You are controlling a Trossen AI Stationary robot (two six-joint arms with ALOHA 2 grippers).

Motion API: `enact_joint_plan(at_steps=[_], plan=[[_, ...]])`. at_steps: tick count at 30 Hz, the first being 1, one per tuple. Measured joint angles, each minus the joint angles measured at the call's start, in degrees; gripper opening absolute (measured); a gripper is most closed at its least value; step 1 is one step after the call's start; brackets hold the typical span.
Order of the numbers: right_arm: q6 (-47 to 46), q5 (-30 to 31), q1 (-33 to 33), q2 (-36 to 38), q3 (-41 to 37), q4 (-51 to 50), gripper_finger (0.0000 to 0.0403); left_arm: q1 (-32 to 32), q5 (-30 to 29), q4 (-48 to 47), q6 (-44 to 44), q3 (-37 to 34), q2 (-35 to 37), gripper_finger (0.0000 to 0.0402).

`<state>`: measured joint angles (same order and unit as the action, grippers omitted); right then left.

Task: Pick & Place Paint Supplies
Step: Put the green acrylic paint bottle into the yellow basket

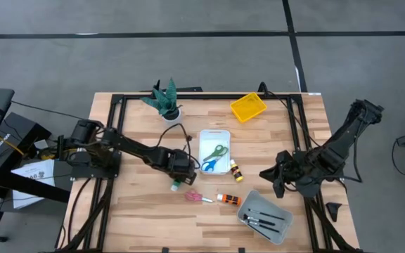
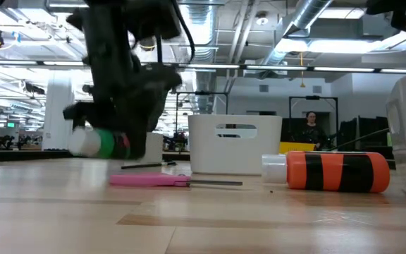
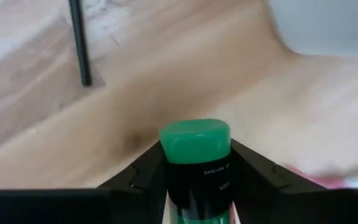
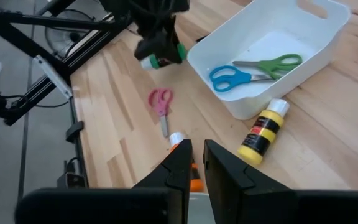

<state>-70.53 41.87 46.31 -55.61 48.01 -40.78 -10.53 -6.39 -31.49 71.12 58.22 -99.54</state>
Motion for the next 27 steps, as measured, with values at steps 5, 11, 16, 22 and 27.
enact_joint_plan(at_steps=[5, 11, 16, 22, 27], plan=[[2.14, 0.27, 2.47, 0.00, 0.00, 2.13, 0.0039, -3.66, -0.83, -1.85, 5.93, 0.02, 6.82, 0.0137], [22.44, 5.11, 5.76, 0.00, 0.02, 15.10, 0.0039, -10.58, -18.38, 6.79, 21.79, 0.02, 14.98, 0.0138], [45.83, 12.56, 5.89, -1.79, 0.04, 27.29, 0.0039, -12.47, -37.41, 22.60, 26.36, 0.07, 15.46, 0.0138], [65.96, 18.80, 2.91, -6.16, 0.02, 37.11, 0.0054, -11.00, -52.87, 50.47, 20.42, 0.11, 10.48, 0.0138], [72.05, 21.51, -1.21, -9.04, 0.02, 41.05, 0.0091, -7.85, -58.12, 68.96, 16.07, 1.54, 5.64, 0.0138]])
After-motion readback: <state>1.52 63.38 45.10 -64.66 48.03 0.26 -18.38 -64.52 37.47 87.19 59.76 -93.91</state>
